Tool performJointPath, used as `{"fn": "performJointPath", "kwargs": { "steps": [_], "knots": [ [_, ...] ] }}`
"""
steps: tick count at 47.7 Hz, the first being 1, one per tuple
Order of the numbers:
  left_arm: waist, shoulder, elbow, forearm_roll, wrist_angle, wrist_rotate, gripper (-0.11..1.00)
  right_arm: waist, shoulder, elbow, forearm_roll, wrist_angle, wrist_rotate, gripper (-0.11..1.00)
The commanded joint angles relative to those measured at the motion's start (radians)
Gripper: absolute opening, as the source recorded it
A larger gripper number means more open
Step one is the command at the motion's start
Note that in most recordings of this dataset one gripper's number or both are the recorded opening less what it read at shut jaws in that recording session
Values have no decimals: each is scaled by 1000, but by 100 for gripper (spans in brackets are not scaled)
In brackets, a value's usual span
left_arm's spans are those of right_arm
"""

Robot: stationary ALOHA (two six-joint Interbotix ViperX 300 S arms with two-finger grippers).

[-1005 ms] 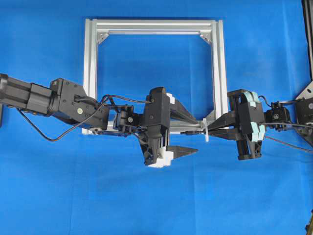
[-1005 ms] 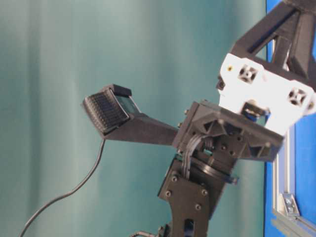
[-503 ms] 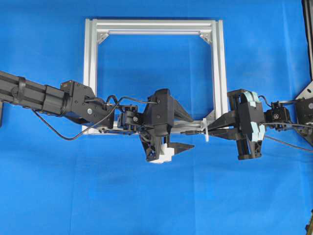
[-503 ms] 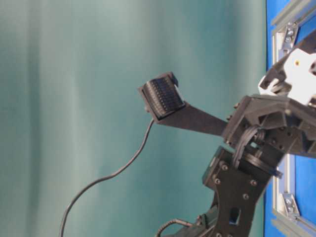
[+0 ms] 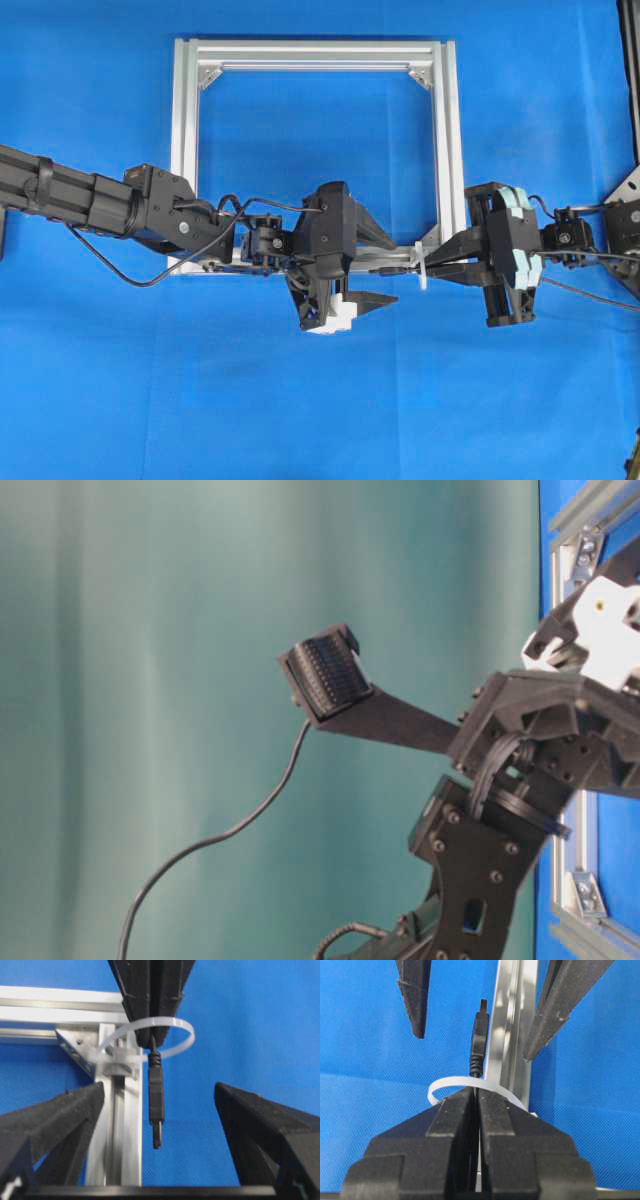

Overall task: Insert the wire through the string loop located on the right side.
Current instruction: 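Close the left gripper on the USB plug beyond the loop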

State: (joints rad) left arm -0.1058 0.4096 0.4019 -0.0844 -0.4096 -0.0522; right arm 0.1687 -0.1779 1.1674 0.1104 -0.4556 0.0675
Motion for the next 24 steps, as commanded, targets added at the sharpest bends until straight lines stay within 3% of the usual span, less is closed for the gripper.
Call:
{"fn": "performJointPath", "kwargs": {
  "steps": [1,19,24],
  "knots": [
    [0,-20,-21,3,-8,0,85,-3,-8,-15,2,-8,-2,-4],
    [0,-20,-23,3,3,0,83,-3,-8,-18,2,-8,-2,-4],
    [0,-18,-29,3,23,0,75,-3,-8,-17,2,-8,-2,-4]
  ]
}}
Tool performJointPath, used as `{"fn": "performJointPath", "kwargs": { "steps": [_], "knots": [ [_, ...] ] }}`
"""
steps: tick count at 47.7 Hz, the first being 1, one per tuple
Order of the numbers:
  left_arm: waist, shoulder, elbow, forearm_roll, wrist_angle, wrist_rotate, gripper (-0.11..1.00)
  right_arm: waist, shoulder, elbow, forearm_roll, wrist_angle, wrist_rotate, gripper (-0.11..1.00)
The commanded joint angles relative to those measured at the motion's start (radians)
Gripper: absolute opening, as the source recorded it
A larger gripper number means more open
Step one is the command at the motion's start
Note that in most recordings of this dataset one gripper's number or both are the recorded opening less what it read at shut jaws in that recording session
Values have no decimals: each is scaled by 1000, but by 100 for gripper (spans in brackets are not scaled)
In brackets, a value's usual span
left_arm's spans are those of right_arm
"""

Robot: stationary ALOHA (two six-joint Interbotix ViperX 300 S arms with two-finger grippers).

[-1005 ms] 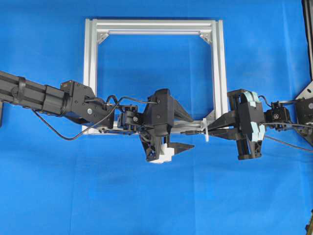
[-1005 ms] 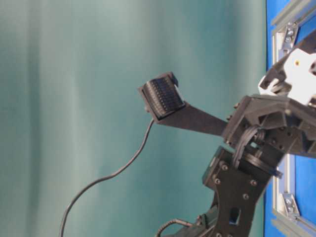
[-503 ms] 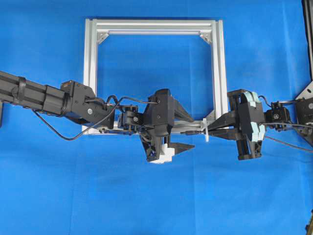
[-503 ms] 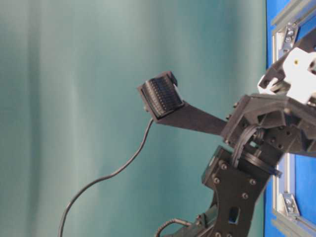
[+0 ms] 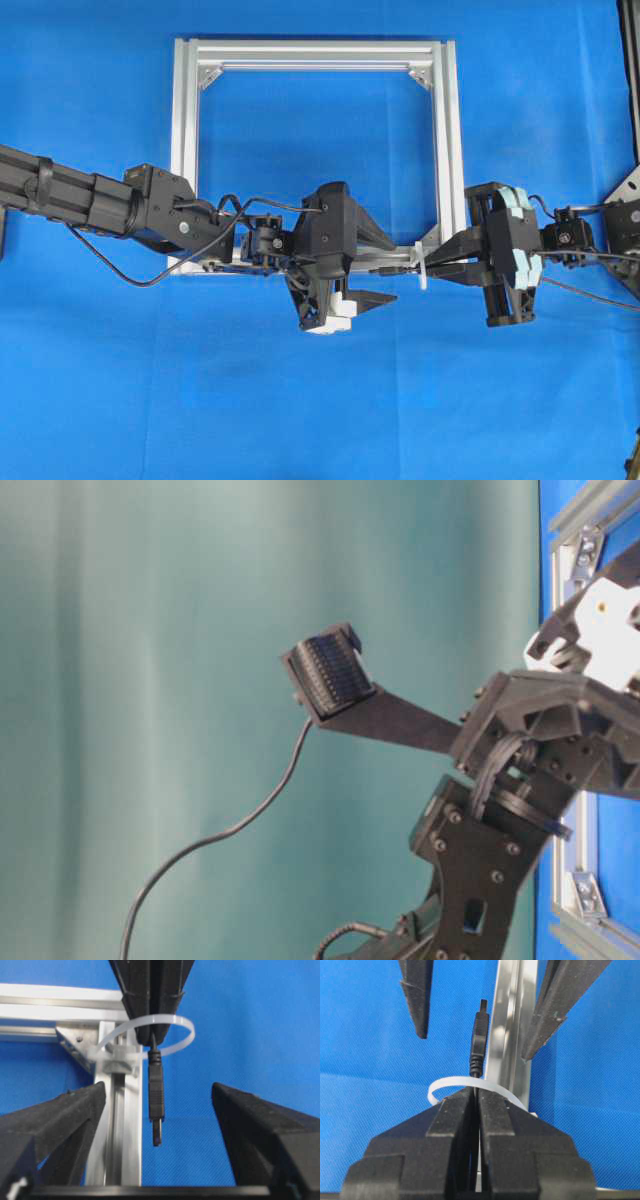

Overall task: Insert the wire through the string loop located on the right side.
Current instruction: 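Close the left gripper on the USB plug beyond the loop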

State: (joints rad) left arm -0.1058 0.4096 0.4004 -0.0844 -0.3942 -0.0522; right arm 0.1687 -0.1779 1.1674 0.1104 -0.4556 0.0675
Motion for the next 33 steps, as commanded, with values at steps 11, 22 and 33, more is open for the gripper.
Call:
{"fn": "performJointPath", "kwargs": {
  "steps": [11,22,33],
  "knots": [
    [0,-15,-38,3,12,9,10,-3,-6,-17,2,-12,-2,-4],
    [0,-15,-35,3,14,15,8,-3,-8,-17,0,-8,-2,-4],
    [0,-17,-35,3,14,17,8,-3,-21,-8,2,-3,-2,-4]
  ]
}}
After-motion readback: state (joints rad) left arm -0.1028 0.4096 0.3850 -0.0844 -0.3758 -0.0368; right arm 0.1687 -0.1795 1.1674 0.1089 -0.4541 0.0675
